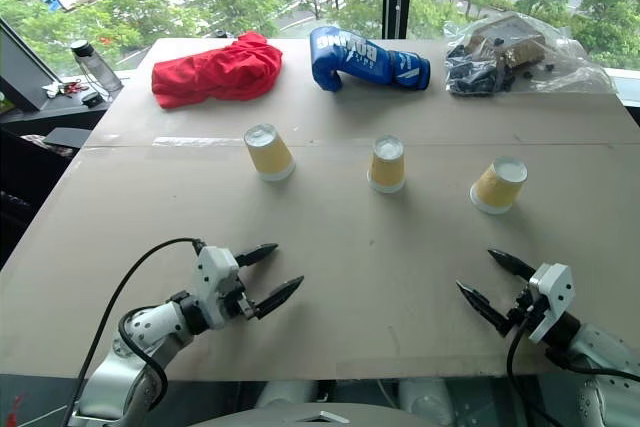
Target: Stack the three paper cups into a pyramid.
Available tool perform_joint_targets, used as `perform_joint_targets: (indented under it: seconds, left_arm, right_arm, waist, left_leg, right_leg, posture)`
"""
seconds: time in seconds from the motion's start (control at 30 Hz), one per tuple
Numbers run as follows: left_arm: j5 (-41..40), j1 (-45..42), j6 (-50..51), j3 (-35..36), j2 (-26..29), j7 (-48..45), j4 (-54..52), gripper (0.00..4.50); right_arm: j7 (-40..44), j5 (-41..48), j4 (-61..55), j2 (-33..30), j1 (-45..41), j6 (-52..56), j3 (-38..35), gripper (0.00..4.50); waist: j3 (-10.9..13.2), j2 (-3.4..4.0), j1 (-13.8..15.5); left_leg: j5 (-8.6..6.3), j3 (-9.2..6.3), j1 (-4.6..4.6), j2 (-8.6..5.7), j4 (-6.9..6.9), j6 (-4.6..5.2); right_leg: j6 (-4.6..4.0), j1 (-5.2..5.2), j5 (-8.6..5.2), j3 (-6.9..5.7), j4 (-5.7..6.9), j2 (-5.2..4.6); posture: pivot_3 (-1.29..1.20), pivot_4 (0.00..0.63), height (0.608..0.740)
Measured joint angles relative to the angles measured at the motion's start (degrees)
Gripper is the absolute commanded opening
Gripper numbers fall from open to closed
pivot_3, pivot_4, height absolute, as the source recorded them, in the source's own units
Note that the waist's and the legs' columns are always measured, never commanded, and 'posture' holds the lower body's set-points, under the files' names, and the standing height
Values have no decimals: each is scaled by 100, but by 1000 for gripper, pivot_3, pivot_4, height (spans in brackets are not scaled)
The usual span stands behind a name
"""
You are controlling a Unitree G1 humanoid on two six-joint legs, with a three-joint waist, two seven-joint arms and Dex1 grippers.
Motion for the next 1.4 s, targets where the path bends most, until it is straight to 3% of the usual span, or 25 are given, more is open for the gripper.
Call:
perform_joint_targets:
  seconds: [0.37, 0.5, 0.63, 0.77, 0.93, 1.03, 1.13, 1.17, 1.4]
  left_arm:
    - [-473, -328, 535, 377, 417, -301, -46, 4500]
    - [-759, -1033, 814, 394, 788, -739, -22, 4500]
    - [-1146, -1401, 1128, 730, 1066, -946, -51, 4500]
    - [-1506, -1402, 1525, 1067, 1285, -976, -345, 4500]
    - [-2006, -1420, 1987, 1388, 1647, -1129, -773, 4500]
    - [-2143, -1408, 2083, 1506, 1690, -1158, -931, 4500]
    - [-2150, -1328, 2140, 1508, 1668, -1161, -933, 4500]
    - [-2150, -1326, 2140, 1508, 1665, -1163, -933, 4500]
    - [-2144, -1283, 2134, 1499, 1630, -1214, -938, 4500]
  right_arm:
    - [-433, -10, -727, 177, -604, 329, 278, 4446]
    - [-1147, -533, -638, 716, -1819, 604, 871, 4446]
    - [-1807, -1209, 241, 1144, -3066, 661, 1299, 4446]
    - [-1961, -1467, 1310, 1500, -3930, 366, 1401, 4446]
    - [-1967, -1537, 2274, 1869, -4669, 99, 1425, 4446]
    - [-1944, -1538, 2551, 1996, -4836, -49, 1437, 3588]
    - [-1881, -1502, 2614, 2041, -4858, -103, 1425, 2092]
    - [-1863, -1493, 2615, 2040, -4858, -103, 1419, 1917]
    - [-1335, -1254, 1811, 1800, -4362, 260, 1565, 1911]
  waist:
    - [8, 6, 2]
    - [21, 1, -15]
    - [23, 2, -29]
    - [23, -2, -29]
    - [24, 0, -71]
    - [24, 0, -90]
    - [24, 0, -135]
    - [24, 0, -143]
    - [25, 1, -162]
  left_leg:
    - [0, -2, -6, -1, 0, 0]
    - [2, -6, -7, 0, 0, -3]
    - [2, -3, -17, -4, -1, -3]
    - [17, -4, -98, -4, 4, -27]
    - [18, 1, -100, 1, 3, -29]
    - [17, 1, -97, -1, 3, -28]
    - [17, 1, -97, 0, 4, -28]
    - [17, 1, -96, 0, 4, -28]
    - [12, 1, -96, 1, 3, -20]
  right_leg:
    - [1, -6, 0, -5, -3, -1]
    - [0, -19, 2, -21, 13, 11]
    - [3, -31, 1, -25, 8, 37]
    - [10, -108, 0, -26, 16, 40]
    - [10, -115, 0, -24, 20, 46]
    - [10, -112, 0, -24, 21, 45]
    - [10, -113, 0, -23, 24, 46]
    - [10, -113, 0, -23, 25, 47]
    - [10, -113, 0, -21, 24, 46]
  posture:
    - [0, 150, 740]
    - [0, 150, 740]
    - [0, 150, 740]
    - [0, 150, 740]
    - [0, 150, 740]
    - [0, 150, 740]
    - [0, 150, 740]
    - [0, 150, 740]
    - [0, 150, 740]
